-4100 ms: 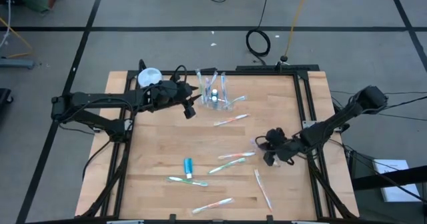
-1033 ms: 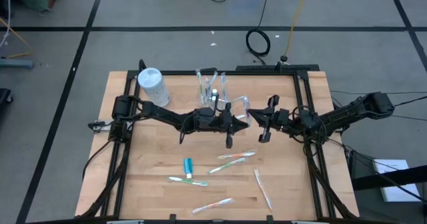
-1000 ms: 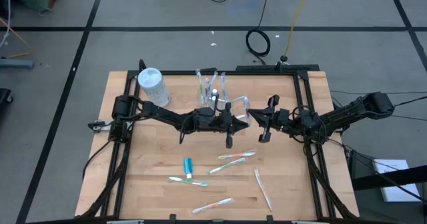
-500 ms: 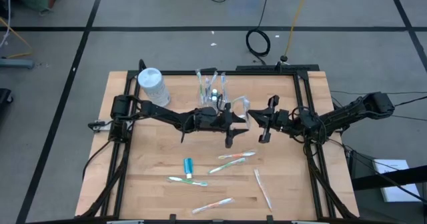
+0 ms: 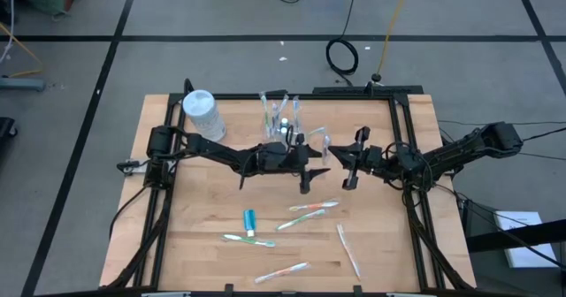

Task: Pick & Place toothbrushing station
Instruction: Put the purple toothbrush into the transparent organizer

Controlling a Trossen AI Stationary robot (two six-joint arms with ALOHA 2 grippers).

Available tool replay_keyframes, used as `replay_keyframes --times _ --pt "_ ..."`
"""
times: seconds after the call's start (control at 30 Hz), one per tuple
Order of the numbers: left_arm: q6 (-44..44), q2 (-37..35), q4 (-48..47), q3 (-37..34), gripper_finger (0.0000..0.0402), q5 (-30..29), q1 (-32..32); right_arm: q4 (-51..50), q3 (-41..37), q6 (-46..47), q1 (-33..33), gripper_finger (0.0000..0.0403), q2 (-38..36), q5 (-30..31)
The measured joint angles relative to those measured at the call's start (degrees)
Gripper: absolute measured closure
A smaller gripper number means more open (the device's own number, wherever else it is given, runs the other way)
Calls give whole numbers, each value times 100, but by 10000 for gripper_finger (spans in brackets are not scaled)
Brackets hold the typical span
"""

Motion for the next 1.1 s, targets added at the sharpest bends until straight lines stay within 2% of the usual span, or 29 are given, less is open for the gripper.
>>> replay_keyframes --times 0.27,0.57,0.77,0.97,1.1 --pt "74 -68 -41 -3 305 -121 0 2 2 35 0 403 0 0" --pt "367 -290 -170 -10 375 -110 -79 -63 4 1 0 403 -4 -33" --pt "306 -439 -361 -22 387 -84 -79 -390 16 109 0 403 -13 -46" --pt "196 -794 -1065 -22 385 -90 -68 -404 11 -14 0 402 -11 -44" --pt "194 -994 -1201 -20 388 -107 -68 -264 3 -3 0 386 -9 0"
